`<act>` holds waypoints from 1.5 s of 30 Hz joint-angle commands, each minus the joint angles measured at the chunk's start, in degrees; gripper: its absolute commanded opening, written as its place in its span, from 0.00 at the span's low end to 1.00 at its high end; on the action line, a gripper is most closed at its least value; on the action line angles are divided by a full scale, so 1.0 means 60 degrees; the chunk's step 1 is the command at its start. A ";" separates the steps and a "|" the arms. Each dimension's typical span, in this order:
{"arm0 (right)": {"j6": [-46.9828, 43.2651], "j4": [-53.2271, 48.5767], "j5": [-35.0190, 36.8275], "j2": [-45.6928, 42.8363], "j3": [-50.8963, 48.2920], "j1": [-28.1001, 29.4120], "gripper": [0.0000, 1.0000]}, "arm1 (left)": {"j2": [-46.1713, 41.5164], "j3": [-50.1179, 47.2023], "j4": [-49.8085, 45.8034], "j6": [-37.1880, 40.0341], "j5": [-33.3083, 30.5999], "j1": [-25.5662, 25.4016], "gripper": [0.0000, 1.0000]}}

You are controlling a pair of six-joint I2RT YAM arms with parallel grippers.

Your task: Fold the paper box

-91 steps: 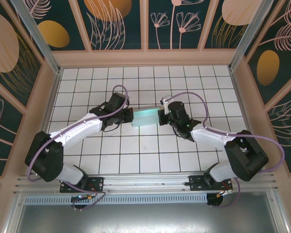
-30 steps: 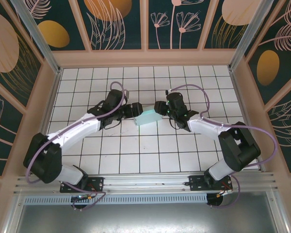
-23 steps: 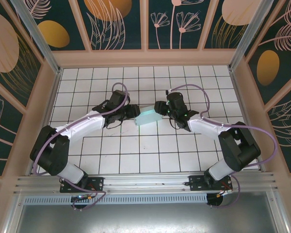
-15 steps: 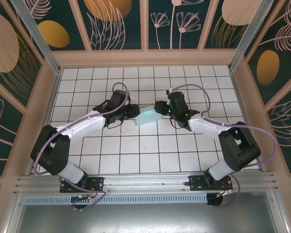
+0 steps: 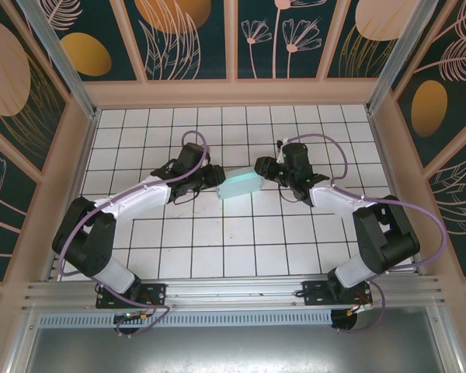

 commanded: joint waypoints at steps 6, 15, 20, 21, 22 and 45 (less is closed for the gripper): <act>0.0351 0.0439 -0.0228 0.0210 -0.0633 -0.0129 0.19 | 0.0444 -0.0142 -0.0814 0.0283 -0.0061 0.0023 0.35; 0.0427 0.0593 -0.0140 0.0473 -0.0986 -0.0255 0.08 | 0.0460 -0.0215 -0.0741 0.0289 -0.0090 0.0027 0.35; 0.0441 0.0629 -0.0005 0.0505 -0.1111 -0.0271 0.21 | 0.0445 -0.0442 -0.0667 0.0269 -0.0075 0.0033 0.34; 0.0406 0.0601 0.0042 0.0417 -0.1089 -0.0267 0.22 | 0.0437 -0.0463 -0.0671 0.0266 -0.0078 0.0033 0.33; 0.0351 0.0546 0.0113 0.0338 -0.1057 -0.0271 0.23 | 0.0430 -0.0478 -0.0667 0.0282 -0.0081 0.0030 0.33; 0.1483 0.1045 -0.1504 0.0641 -0.1028 -0.0878 0.17 | 0.0402 -0.0452 -0.0492 0.0332 -0.0039 0.0031 0.37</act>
